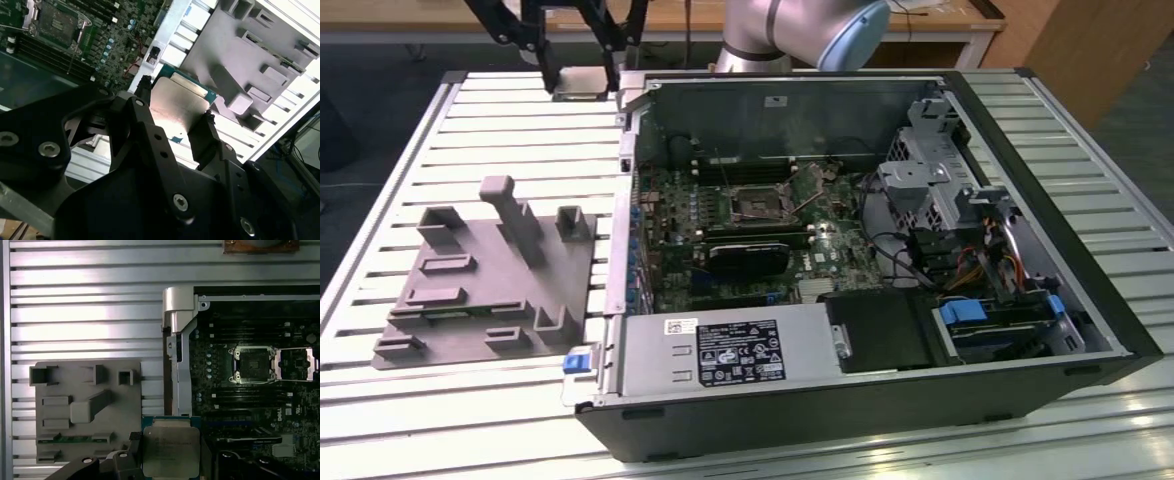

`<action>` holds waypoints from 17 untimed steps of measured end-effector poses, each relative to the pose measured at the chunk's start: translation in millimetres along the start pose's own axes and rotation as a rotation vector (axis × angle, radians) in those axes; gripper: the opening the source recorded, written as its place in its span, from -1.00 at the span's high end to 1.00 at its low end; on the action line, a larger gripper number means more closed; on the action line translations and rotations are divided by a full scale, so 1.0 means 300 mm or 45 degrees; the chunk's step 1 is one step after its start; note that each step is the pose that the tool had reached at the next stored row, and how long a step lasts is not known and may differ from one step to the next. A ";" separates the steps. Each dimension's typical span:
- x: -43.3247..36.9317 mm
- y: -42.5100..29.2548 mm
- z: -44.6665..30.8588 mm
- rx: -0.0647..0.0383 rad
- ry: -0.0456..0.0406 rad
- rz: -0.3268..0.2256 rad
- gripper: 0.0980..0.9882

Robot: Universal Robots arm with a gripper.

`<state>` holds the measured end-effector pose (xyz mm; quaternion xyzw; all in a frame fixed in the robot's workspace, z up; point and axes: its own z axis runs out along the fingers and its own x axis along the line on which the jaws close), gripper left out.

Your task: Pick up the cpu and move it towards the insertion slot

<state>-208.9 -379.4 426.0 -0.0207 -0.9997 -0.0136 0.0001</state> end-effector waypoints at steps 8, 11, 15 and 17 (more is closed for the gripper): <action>-0.060 0.016 0.003 0.000 0.000 0.000 0.00; -0.081 0.018 0.004 0.000 0.000 0.000 0.00; -0.123 0.020 0.008 0.000 0.000 0.000 0.00; -0.140 0.021 0.010 0.000 0.000 0.000 0.00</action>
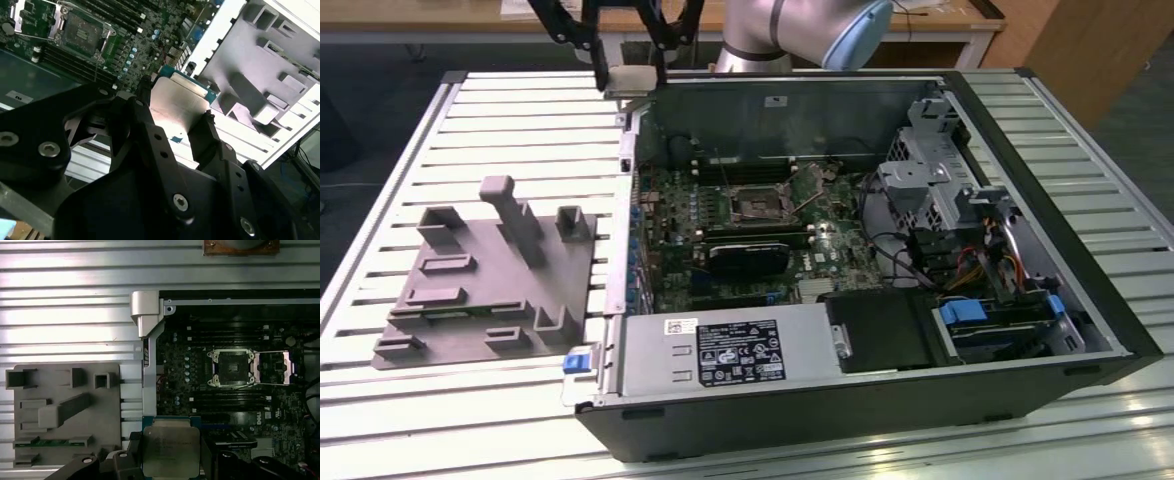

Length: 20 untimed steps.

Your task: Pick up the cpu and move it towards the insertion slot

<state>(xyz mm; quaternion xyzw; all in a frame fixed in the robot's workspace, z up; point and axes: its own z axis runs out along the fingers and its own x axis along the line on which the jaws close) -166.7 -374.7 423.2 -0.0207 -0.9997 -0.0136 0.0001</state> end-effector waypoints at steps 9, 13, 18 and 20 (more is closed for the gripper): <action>-0.048 0.005 0.003 0.000 0.000 0.000 0.00; -0.060 0.006 0.005 0.000 0.000 0.000 0.00; -0.087 0.020 0.011 0.000 0.000 0.000 0.00; -0.100 0.025 0.014 0.000 0.000 0.000 0.00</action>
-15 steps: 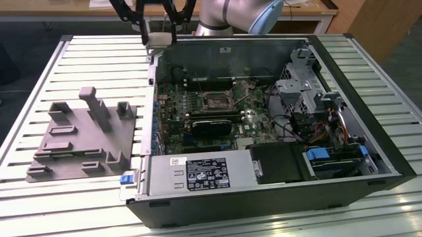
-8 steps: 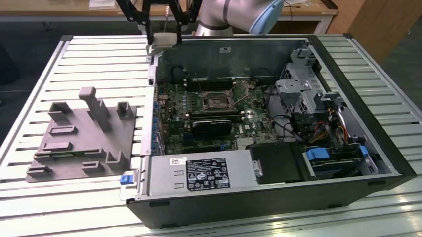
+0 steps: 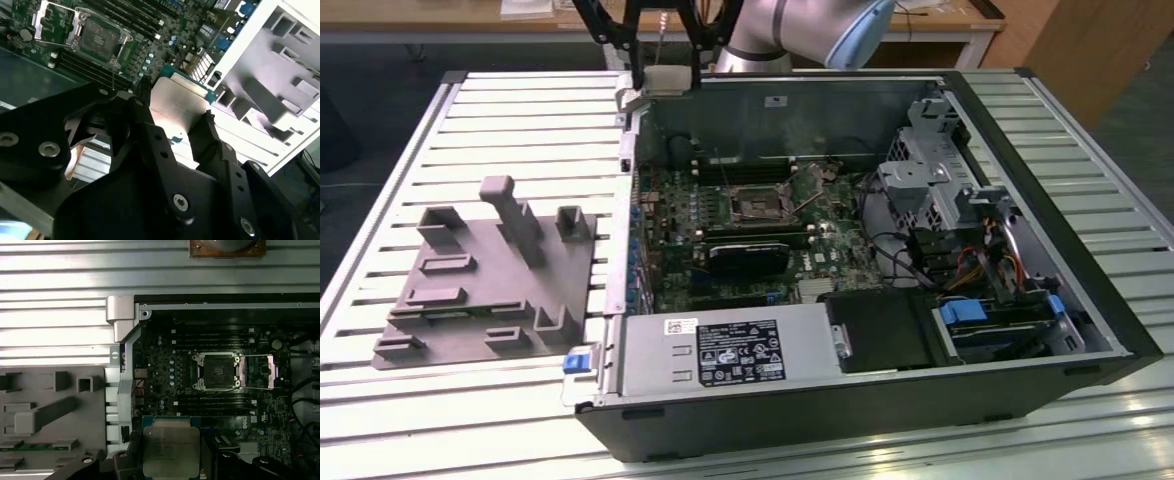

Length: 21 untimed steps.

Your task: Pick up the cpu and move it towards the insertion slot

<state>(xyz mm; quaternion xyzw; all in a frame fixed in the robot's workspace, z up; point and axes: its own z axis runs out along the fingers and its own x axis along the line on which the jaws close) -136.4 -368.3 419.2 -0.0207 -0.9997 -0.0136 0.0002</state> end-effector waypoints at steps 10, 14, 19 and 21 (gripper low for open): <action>-0.083 0.048 0.023 0.000 0.000 0.000 0.00; -0.122 0.057 0.027 0.000 -0.002 0.000 0.00; -0.162 0.063 0.031 0.000 -0.005 0.000 0.00; -0.174 0.065 0.033 -0.001 -0.007 0.000 0.00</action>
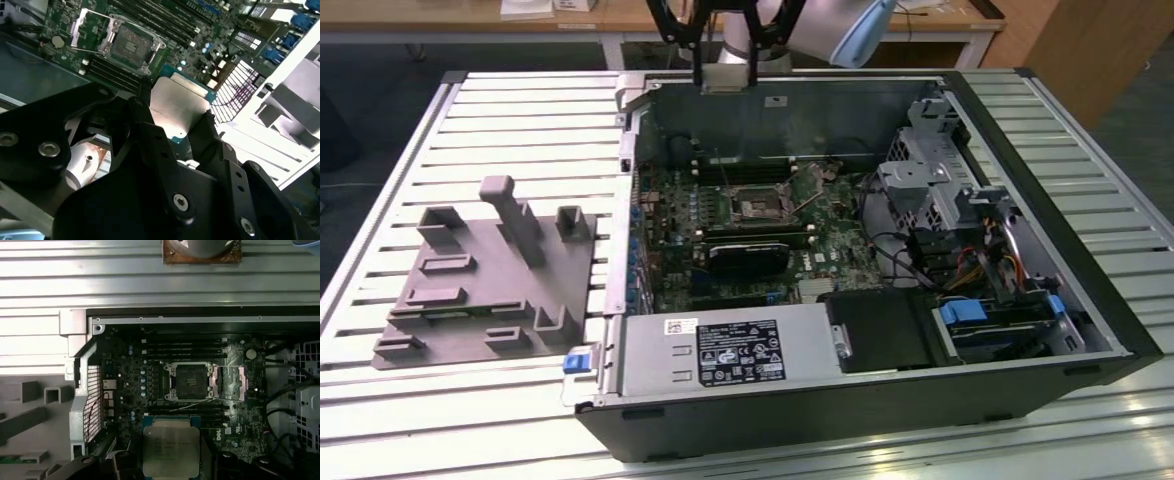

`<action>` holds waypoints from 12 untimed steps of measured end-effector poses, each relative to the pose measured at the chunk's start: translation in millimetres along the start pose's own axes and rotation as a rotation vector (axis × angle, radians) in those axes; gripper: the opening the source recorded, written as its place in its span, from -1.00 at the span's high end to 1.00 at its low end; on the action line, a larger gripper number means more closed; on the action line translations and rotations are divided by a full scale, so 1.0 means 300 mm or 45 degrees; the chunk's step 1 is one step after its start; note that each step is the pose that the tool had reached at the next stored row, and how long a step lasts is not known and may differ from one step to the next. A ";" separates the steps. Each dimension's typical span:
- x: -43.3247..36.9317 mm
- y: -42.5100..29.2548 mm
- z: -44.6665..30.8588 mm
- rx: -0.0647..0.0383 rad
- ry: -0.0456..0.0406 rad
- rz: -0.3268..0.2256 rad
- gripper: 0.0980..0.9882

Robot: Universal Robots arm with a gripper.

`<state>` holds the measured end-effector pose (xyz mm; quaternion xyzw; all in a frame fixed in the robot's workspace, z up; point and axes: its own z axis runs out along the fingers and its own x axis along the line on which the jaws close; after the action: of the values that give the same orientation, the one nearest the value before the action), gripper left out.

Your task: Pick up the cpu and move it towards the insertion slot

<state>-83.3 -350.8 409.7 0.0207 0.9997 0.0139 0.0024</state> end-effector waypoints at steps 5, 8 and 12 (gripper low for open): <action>-0.039 0.005 0.005 -0.001 -0.005 0.000 0.00; -0.065 0.009 0.008 -0.001 -0.007 0.000 0.00; -0.096 0.015 0.014 -0.002 -0.009 0.000 0.00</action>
<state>-54.5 -347.5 405.9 0.0207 0.9997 0.0145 0.0062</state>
